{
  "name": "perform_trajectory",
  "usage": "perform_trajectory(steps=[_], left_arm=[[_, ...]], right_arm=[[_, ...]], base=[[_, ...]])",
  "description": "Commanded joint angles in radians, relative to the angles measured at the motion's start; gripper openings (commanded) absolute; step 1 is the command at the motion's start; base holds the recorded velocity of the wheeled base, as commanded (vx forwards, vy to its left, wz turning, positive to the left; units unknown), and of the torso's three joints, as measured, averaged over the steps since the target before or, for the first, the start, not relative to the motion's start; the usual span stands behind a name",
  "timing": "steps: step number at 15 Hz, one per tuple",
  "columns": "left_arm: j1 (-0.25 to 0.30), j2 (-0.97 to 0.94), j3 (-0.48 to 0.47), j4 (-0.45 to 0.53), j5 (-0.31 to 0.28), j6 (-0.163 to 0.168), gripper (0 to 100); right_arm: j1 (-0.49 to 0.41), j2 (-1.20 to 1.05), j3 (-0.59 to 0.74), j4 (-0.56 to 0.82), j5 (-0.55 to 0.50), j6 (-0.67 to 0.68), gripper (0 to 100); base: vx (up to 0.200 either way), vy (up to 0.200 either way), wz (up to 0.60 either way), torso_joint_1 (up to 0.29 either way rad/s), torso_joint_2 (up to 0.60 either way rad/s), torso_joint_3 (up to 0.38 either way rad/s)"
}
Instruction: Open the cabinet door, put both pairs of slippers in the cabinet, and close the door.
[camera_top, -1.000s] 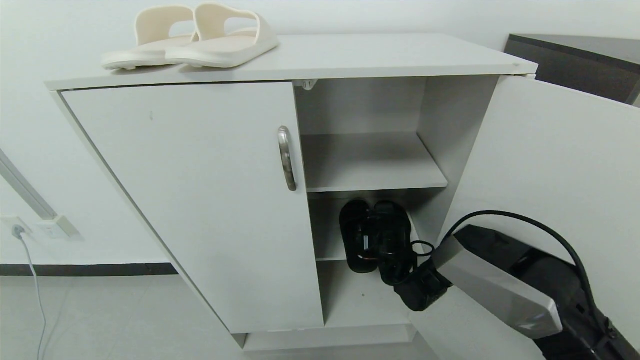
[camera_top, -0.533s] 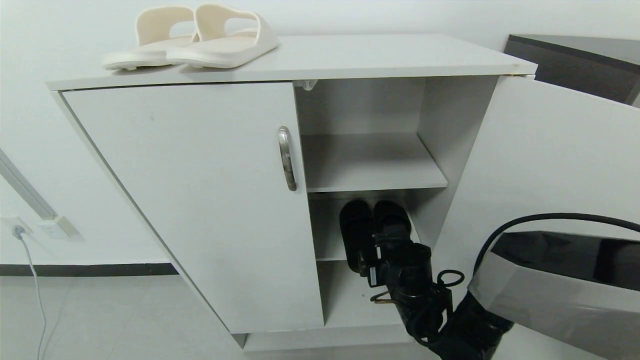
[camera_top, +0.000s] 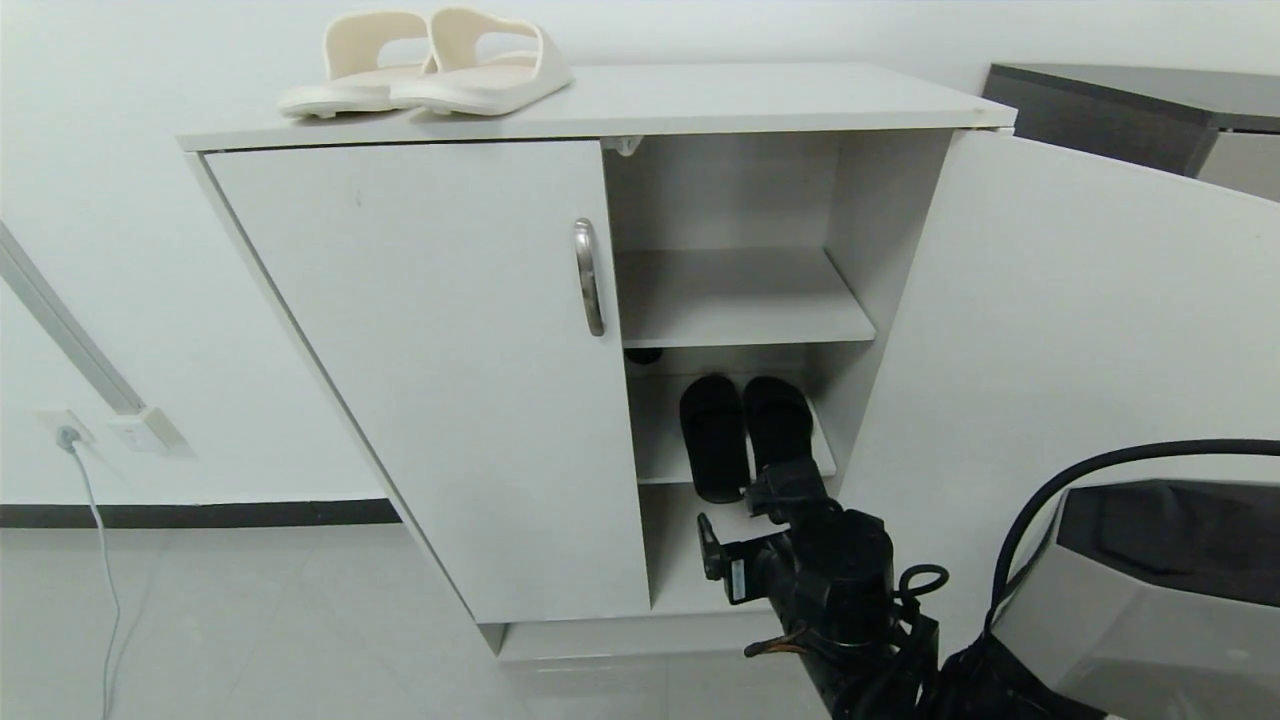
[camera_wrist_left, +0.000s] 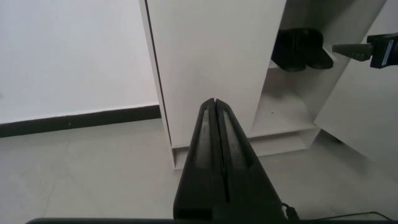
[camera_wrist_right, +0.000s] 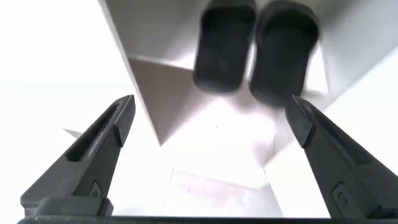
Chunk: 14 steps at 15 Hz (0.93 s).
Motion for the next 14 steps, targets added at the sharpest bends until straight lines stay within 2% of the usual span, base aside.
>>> perform_trajectory(steps=[1,14], left_arm=[[0.0,0.001,0.0,0.0,0.0,-0.001,0],[0.0,0.004,0.0,0.002,0.0,-0.001,0]], right_arm=[[0.02,-0.011,0.01,0.0,0.001,-0.002,100],[0.027,-0.015,0.027,0.0,0.001,-0.002,100]], base=[[0.0,0.0,0.0,0.0,0.0,0.0],[0.0,0.0,0.0,0.0,0.0,0.0]])
